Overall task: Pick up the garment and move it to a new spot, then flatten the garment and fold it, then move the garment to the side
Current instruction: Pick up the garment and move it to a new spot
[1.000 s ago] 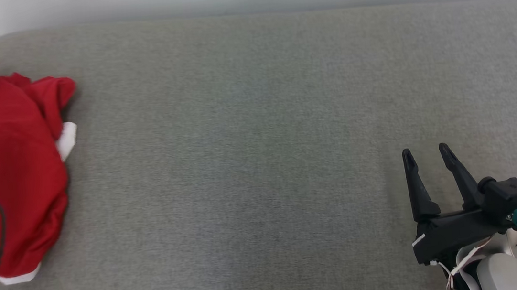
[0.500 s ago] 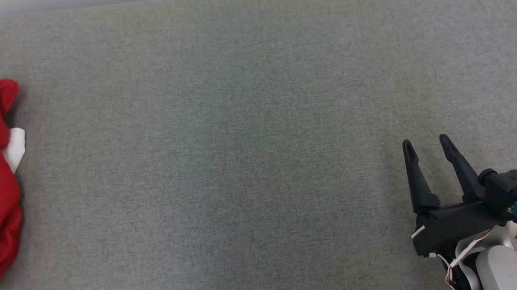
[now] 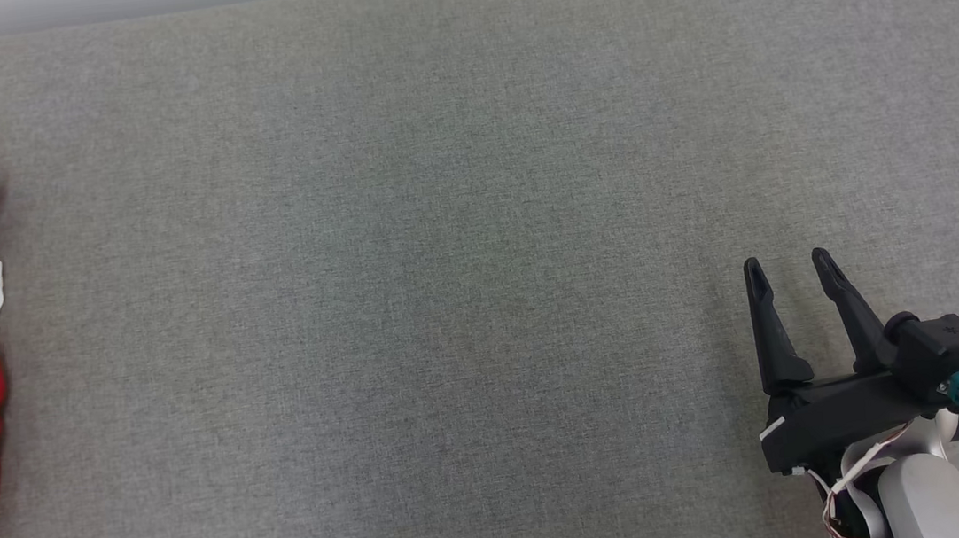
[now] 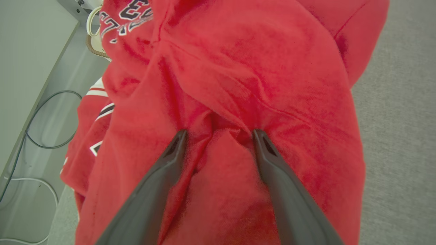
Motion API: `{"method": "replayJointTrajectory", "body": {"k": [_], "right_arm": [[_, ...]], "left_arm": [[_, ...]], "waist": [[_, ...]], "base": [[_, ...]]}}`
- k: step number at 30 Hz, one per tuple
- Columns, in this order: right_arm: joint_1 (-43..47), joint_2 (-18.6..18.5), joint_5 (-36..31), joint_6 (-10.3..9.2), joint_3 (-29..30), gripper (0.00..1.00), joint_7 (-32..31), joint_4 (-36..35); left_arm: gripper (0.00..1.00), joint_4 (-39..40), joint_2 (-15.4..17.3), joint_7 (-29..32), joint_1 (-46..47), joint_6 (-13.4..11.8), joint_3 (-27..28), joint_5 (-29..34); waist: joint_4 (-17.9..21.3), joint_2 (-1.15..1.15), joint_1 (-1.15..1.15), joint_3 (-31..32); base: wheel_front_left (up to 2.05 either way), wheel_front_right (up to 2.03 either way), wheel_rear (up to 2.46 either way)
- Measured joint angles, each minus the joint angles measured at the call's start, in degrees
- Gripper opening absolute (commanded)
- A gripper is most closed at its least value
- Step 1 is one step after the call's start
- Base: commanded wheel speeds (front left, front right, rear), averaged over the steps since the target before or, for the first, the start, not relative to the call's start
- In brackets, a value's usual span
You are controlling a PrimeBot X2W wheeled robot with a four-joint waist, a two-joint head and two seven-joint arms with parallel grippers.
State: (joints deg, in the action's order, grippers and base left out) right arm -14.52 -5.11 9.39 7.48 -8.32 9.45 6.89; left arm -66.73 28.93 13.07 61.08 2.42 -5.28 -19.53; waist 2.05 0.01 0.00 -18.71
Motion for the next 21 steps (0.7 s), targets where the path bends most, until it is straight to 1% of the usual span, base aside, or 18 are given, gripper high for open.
{"method": "replayJointTrajectory", "body": {"k": [1, 3, 4, 7, 13, 17, 21], "right_arm": [[0.0, 0.0, 0.0, 0.00, 0.0, 1.00, 0.1, 0.0], [0.0, 0.1, 0.0, 0.00, 0.1, 1.00, 0.1, 0.0], [0.0, 0.1, 0.0, 0.00, 0.2, 1.00, 0.1, 0.0], [0.0, 0.1, -0.1, 0.00, 0.4, 1.00, 0.1, -0.1], [0.0, 0.1, -0.4, 0.00, 0.7, 1.00, 0.1, -0.1], [0.1, 0.2, -0.6, 0.00, 1.1, 1.00, 0.1, 0.0], [0.5, 0.5, -0.6, 0.00, 1.2, 1.00, 0.2, 0.4]], "left_arm": [[0.97, -0.4, 0.1, 0.0, 0.0, 0.0, 0.0, 0.0], [0.00, -0.9, 0.3, -0.4, 0.0, -0.1, -0.1, 0.0], [0.00, -1.1, 0.3, -0.6, 0.0, -0.5, -0.4, 0.0], [0.00, -1.3, 0.4, -2.4, 0.2, -0.5, -0.7, 0.1], [0.00, 0.0, 0.7, -9.1, 1.2, -1.0, -1.4, 0.6], [0.00, 1.7, 1.4, -13.5, 2.5, -0.5, -2.1, 1.2], [0.00, 3.8, 1.4, -17.0, 4.4, 0.1, -2.9, 1.7]], "waist": [[0.2, 0.00, 0.00, 0.0], [0.4, 0.00, 0.00, -0.1], [0.5, 0.00, 0.00, -0.1], [0.5, 0.00, 0.00, -0.1], [-0.1, 0.00, 0.00, 0.1], [-0.6, -0.01, 0.00, 0.7], [-1.3, -0.01, 0.00, 1.7]], "base": [[0.00, 0.00, 0.00], [0.00, 0.00, 0.00], [0.00, 0.00, 0.00], [0.00, 0.00, 0.00], [0.00, 0.00, 0.00], [0.00, 0.00, 0.00], [0.00, 0.00, 0.00]]}}
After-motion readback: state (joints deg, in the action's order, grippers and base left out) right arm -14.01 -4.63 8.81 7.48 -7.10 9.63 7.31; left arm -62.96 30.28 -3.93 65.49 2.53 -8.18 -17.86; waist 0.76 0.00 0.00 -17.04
